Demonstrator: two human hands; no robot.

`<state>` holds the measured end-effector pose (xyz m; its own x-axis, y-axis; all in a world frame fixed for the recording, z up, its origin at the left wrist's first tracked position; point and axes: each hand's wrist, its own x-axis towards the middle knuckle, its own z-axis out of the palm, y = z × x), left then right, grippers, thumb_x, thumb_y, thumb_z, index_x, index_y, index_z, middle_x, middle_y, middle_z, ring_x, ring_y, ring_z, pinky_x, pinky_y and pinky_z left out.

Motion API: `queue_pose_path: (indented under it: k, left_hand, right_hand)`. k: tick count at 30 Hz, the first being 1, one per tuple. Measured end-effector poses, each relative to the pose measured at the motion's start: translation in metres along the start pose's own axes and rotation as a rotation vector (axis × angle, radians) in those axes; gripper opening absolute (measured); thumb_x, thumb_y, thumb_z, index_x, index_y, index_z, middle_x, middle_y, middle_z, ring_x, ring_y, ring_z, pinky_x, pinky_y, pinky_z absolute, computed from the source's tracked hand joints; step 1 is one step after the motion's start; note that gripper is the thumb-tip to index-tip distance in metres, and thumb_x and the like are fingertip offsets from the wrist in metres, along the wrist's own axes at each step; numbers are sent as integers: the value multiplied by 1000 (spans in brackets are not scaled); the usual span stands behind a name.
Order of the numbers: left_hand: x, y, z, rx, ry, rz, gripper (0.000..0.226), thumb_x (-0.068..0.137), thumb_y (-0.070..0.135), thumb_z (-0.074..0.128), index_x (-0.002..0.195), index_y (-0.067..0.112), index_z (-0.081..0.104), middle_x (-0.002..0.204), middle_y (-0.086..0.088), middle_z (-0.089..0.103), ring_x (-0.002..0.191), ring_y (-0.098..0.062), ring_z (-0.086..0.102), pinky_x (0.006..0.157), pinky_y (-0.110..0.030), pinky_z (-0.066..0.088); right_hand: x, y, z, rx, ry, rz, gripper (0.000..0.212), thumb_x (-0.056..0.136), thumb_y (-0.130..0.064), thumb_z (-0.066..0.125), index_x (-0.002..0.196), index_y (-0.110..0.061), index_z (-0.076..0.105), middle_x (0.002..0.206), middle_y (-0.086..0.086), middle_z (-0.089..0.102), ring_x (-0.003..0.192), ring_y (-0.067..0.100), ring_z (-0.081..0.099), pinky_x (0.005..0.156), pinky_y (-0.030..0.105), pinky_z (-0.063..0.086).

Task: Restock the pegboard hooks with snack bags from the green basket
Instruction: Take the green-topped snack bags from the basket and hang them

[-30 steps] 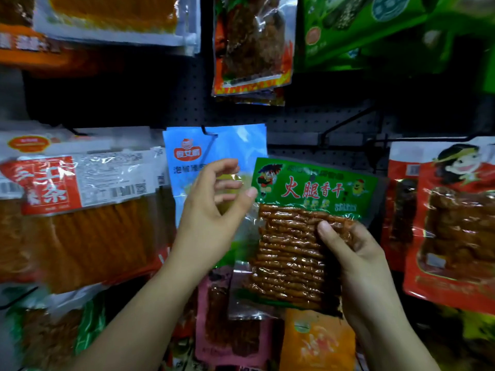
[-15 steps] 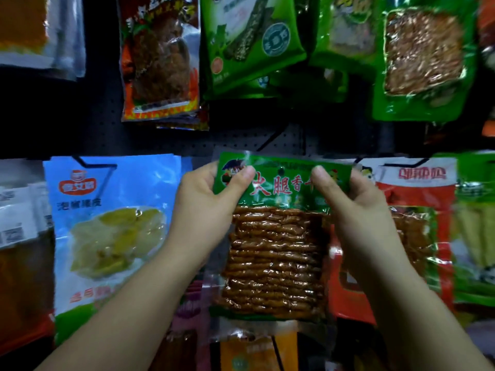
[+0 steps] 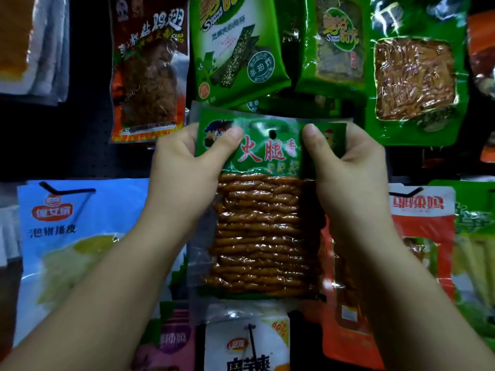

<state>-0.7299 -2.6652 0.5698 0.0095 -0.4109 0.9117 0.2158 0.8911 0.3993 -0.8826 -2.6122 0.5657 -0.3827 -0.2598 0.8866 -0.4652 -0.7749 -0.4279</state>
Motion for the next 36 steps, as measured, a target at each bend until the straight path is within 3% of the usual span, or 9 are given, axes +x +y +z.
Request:
queue_pose_path:
  k: [3, 7, 11, 16, 20, 22, 26, 30, 36]
  left_hand:
    - [2, -2, 2, 11, -11, -39, 10, 82, 27, 66, 78, 28, 75, 85, 1, 76, 86, -19, 72, 80, -41, 58]
    - [5, -1, 4, 18, -9, -89, 9, 78, 29, 66, 77, 29, 75, 88, -2, 76, 89, -21, 72, 87, -49, 55]
    - [9, -7, 3, 80, 5, -134, 10, 76, 33, 67, 78, 27, 74, 87, -3, 76, 89, -25, 71, 87, -53, 54]
    - [5, -37, -2, 205, 34, -212, 25, 78, 37, 68, 82, 13, 71, 83, -8, 75, 83, -28, 71, 80, -56, 54]
    - [10, -57, 1, 267, 72, -214, 27, 73, 44, 66, 78, 18, 70, 80, -5, 74, 80, -28, 71, 74, -55, 56]
    - [13, -68, 2, 296, 79, -223, 22, 77, 42, 67, 81, 20, 70, 83, -5, 74, 82, -27, 70, 75, -54, 55]
    - [15, -95, 6, 287, 148, -306, 30, 83, 38, 68, 94, 11, 69, 92, -10, 72, 89, -29, 68, 80, -52, 55]
    - [4, -119, 11, 316, 253, -416, 57, 78, 50, 69, 118, 13, 53, 112, -7, 64, 104, -25, 62, 89, -47, 52]
    - [-10, -155, 14, 211, 249, -548, 34, 82, 35, 70, 101, 25, 44, 102, -2, 61, 98, -23, 62, 91, -45, 52]
  right_hand:
    - [3, 0, 3, -141, 30, -53, 10, 93, -23, 59, 87, -15, 61, 82, 6, 67, 80, 24, 64, 73, 43, 53]
    - [5, 2, 3, -262, 47, -115, 6, 92, -20, 57, 90, -24, 54, 71, -7, 56, 64, 4, 53, 55, 16, 40]
    - [9, 4, 5, -361, -14, -101, 8, 93, -14, 55, 94, -22, 52, 68, -14, 49, 57, -11, 49, 49, 5, 34]
    - [-7, 18, 12, -440, -152, -85, 26, 94, -10, 52, 119, -14, 48, 81, -6, 50, 68, 11, 50, 59, 21, 32]
    - [-29, 40, 12, -308, -162, -3, 49, 93, -14, 56, 135, -18, 32, 86, -22, 49, 69, -3, 52, 65, 6, 38]
    - [-41, 55, 13, -249, -204, 61, 59, 93, -18, 56, 141, -24, 22, 109, -9, 61, 91, 3, 61, 84, 19, 45]
    - [-59, 85, 21, -204, -233, 112, 71, 97, -17, 48, 146, -41, 3, 150, 4, 38, 125, 16, 50, 94, 25, 38]
    - [-50, 108, 34, -151, -250, 175, 74, 97, -13, 48, 148, -41, 2, 150, -3, 32, 118, 2, 44, 92, 18, 33]
    - [-30, 142, 53, -88, -236, 315, 73, 96, -10, 51, 149, -39, 9, 150, 3, 35, 116, 3, 33, 95, 26, 31]
